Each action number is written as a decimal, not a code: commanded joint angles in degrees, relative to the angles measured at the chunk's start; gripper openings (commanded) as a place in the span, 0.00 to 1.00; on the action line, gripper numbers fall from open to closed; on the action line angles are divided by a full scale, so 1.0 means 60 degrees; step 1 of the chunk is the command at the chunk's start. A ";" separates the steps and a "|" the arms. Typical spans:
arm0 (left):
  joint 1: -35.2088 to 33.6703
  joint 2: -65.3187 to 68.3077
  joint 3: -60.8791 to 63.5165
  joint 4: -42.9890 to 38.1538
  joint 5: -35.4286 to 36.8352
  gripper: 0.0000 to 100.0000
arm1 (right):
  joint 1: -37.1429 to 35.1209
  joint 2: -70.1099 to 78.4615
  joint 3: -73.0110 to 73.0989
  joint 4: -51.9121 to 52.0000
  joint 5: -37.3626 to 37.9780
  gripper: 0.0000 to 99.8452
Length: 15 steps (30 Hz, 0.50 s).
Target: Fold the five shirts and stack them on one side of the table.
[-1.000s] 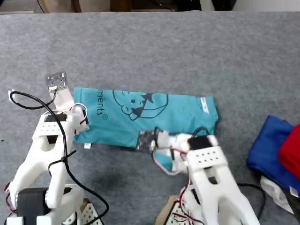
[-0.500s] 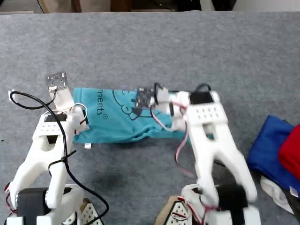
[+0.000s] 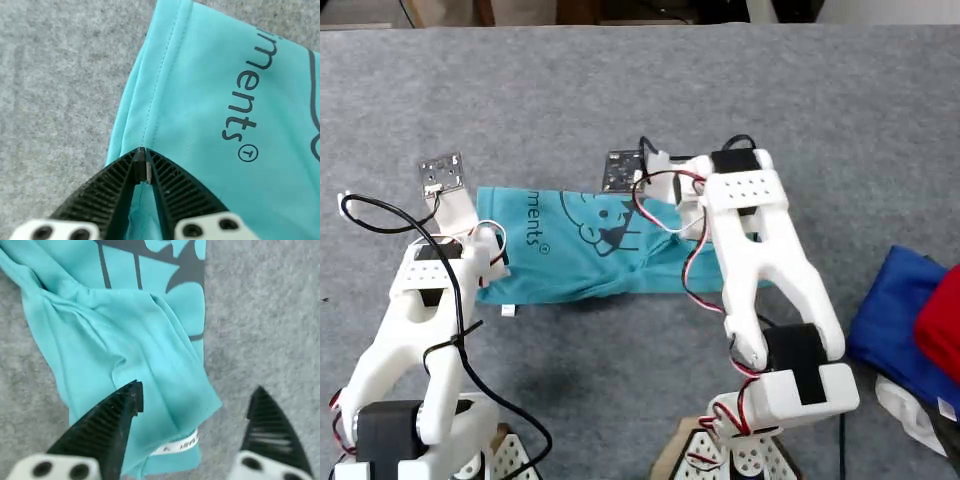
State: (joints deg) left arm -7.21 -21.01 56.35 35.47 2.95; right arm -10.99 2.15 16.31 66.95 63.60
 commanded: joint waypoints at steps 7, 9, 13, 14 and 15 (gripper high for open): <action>-0.0015 -0.0022 -0.0381 -0.0176 -0.0088 0.02 | 0.0828 -0.2190 -0.0154 0.2125 0.0015 0.06; -0.0015 -0.0022 -0.0381 -0.0176 -0.0088 0.02 | 0.0886 -0.2396 0.0462 0.1993 0.0029 0.01; 0.0000 -0.0022 -0.0381 -0.0176 -0.0088 0.02 | 0.0755 -0.2381 0.1912 0.0630 -0.0308 0.01; 0.0000 -0.0022 -0.0381 -0.0176 -0.0088 0.02 | 0.0579 -0.2352 0.2249 0.0264 -0.0454 0.01; 0.0000 -0.0022 -0.0381 -0.0176 -0.0088 0.02 | 0.0403 -0.2264 0.2557 0.0015 -0.0557 0.00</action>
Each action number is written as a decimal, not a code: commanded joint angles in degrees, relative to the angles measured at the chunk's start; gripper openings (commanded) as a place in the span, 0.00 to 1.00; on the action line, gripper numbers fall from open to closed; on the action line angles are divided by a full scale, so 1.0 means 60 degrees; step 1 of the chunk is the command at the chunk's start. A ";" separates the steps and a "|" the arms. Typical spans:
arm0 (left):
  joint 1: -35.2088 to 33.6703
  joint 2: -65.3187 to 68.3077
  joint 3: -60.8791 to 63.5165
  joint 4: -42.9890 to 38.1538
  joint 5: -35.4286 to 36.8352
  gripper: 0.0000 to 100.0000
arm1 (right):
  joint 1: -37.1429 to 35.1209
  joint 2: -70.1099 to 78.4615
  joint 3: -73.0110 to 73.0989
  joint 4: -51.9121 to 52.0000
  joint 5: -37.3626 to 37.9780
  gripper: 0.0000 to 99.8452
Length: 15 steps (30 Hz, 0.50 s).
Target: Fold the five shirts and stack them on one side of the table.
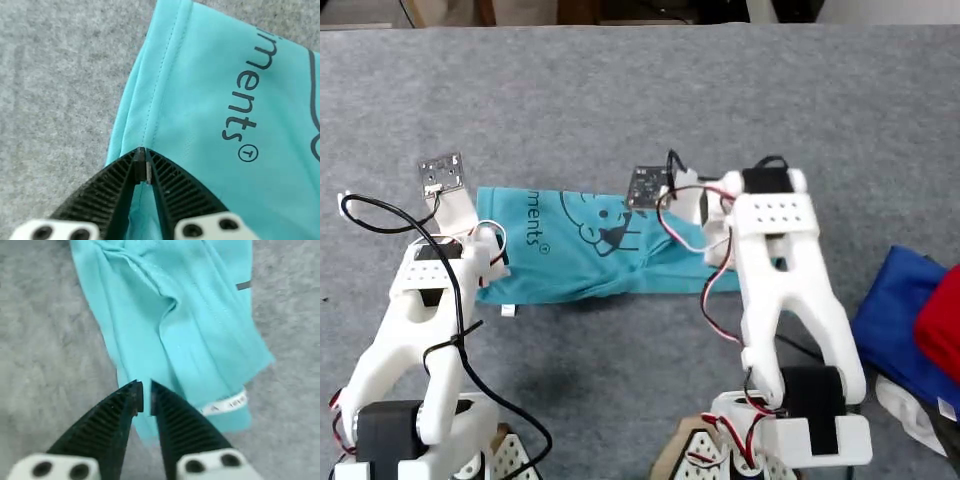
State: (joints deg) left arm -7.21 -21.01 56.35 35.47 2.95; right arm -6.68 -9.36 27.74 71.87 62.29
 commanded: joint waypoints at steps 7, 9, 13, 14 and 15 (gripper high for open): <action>-0.0029 -0.0022 -0.0381 -0.0176 -0.0059 0.02 | -0.0989 0.1136 0.1209 -0.2784 -0.1465 0.01; -0.0029 -0.0022 -0.0366 -0.0176 -0.0059 0.02 | -0.0989 0.1619 0.0901 -0.3179 -0.1480 0.01; -0.0015 -0.0022 -0.0366 -0.0176 -0.0059 0.02 | -0.0974 0.2557 -0.0256 -0.3179 -0.1480 0.01; -0.0015 -0.0022 -0.0366 -0.0176 -0.0073 0.02 | -0.0974 0.2747 -0.0549 -0.3179 -0.1480 0.01; -0.0015 -0.0022 -0.0366 -0.0176 -0.0073 0.02 | -0.0974 0.2952 -0.0857 -0.3179 -0.1480 0.01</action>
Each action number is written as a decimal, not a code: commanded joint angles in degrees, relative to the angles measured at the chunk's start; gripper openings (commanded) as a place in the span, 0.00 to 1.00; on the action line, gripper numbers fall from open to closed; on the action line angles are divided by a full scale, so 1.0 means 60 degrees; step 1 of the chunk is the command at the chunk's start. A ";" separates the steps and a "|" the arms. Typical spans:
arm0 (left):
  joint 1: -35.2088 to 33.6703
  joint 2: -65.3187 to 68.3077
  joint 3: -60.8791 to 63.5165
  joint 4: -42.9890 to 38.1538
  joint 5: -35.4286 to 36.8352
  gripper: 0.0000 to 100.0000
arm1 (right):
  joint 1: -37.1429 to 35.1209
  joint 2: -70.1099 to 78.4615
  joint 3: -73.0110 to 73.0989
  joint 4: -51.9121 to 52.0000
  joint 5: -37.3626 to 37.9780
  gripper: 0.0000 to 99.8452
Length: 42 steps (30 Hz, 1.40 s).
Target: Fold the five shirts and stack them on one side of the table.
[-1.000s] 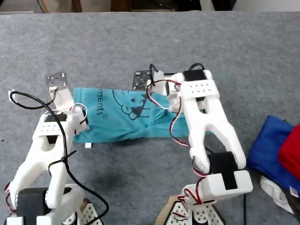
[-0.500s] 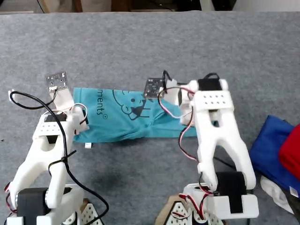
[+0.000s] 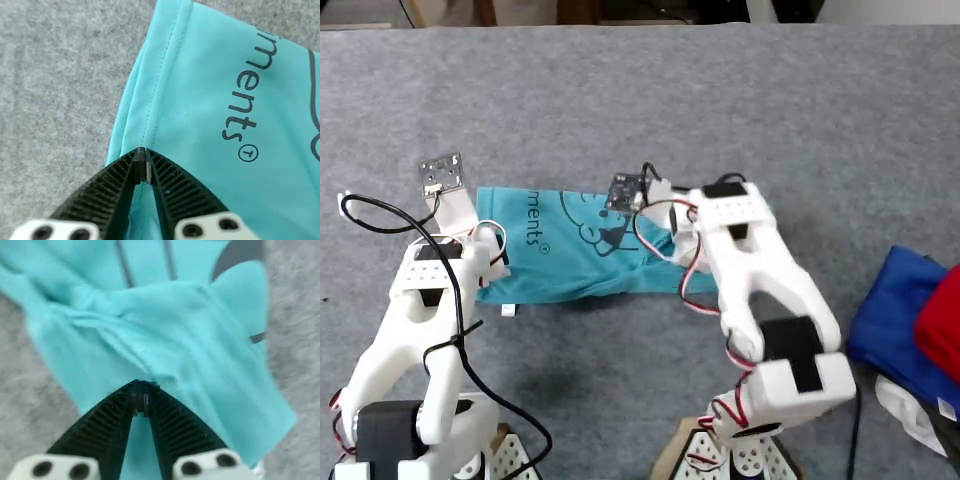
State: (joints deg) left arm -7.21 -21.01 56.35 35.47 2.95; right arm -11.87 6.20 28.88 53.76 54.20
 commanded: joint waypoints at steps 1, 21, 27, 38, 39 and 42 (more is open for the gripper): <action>-0.0015 -0.0022 -0.0366 -0.0176 -0.0073 0.02 | -0.0110 0.0535 -0.1341 -0.0161 -0.0132 0.01; -0.0044 -0.0095 -0.0410 0.0117 -0.0073 0.02 | -0.0476 -0.0198 -0.4081 0.2110 -0.0352 0.01; -0.0088 -0.0110 -0.2330 0.3106 -0.0073 0.02 | 0.0271 -0.2425 -0.4960 0.3692 -0.0630 0.01; -0.1377 0.0300 -0.5553 0.5114 -0.0161 0.25 | 0.3172 -0.3084 -0.2747 0.4322 -0.0850 0.01; -0.1421 0.0608 -0.5670 0.5114 -0.0396 0.25 | 0.3538 -0.3187 -0.2440 0.4322 -0.0674 0.01; -0.1421 0.2059 -0.6081 0.5099 -0.0850 0.25 | 0.4476 -0.3626 -0.1487 0.4161 -0.0088 0.01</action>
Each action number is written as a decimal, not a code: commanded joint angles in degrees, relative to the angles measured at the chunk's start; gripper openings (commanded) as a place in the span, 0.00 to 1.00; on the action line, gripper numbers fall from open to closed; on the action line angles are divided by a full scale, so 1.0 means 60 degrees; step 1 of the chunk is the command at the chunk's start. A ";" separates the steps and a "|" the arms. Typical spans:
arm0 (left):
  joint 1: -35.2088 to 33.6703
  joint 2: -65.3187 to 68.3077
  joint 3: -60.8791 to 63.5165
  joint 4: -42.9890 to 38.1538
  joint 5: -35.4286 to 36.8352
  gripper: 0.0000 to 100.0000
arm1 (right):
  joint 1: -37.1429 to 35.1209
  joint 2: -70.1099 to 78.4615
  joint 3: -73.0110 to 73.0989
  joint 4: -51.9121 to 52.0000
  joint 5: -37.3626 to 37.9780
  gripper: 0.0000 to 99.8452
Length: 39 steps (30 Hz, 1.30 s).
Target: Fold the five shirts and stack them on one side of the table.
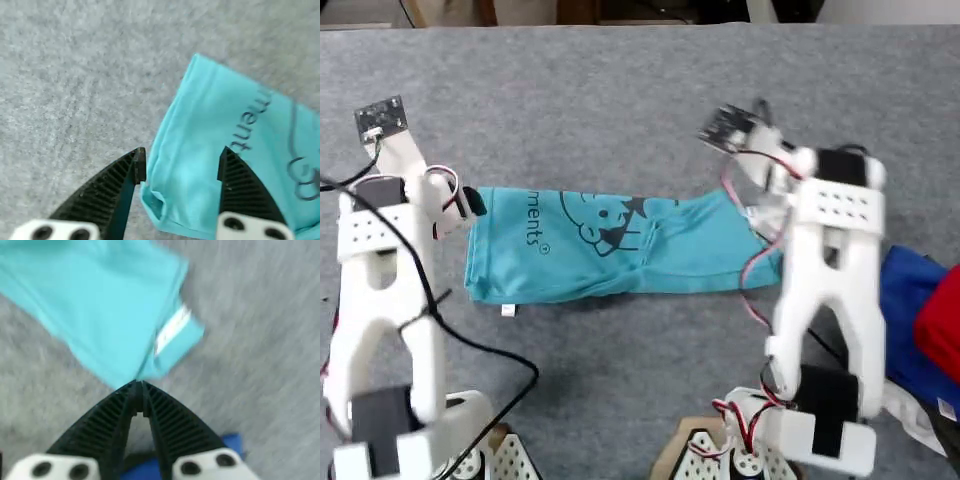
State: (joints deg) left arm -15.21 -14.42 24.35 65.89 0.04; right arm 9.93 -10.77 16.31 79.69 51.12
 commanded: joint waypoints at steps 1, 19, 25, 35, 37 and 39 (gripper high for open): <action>-0.0088 0.1546 -0.0996 0.0029 -0.0469 0.25 | 0.1106 -0.1004 0.0960 -0.0352 0.0557 0.01; -0.0029 0.5912 -0.2799 0.0103 -0.0352 0.15 | 0.1971 -0.4462 0.3348 -0.0894 0.1377 0.01; -0.0015 0.5927 -0.2725 0.0117 -0.0337 0.03 | 0.2000 -0.4491 0.3348 -0.0879 0.1348 0.01; -0.1070 0.5912 -0.3868 0.1304 -0.0410 0.02 | 0.2044 -0.4447 0.3451 -0.1612 0.0557 0.01; -0.1495 0.5927 -0.4557 0.1861 -0.0571 0.02 | 0.2029 -0.4447 0.3773 -0.2212 0.0264 0.01; -0.1788 0.5927 -0.5363 0.2491 -0.0908 0.02 | 0.2029 -0.4432 0.4374 -0.3150 -0.0205 0.01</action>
State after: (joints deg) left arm -22.95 21.71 -0.26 76.35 -3.65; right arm 21.36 -35.65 39.52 67.38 53.41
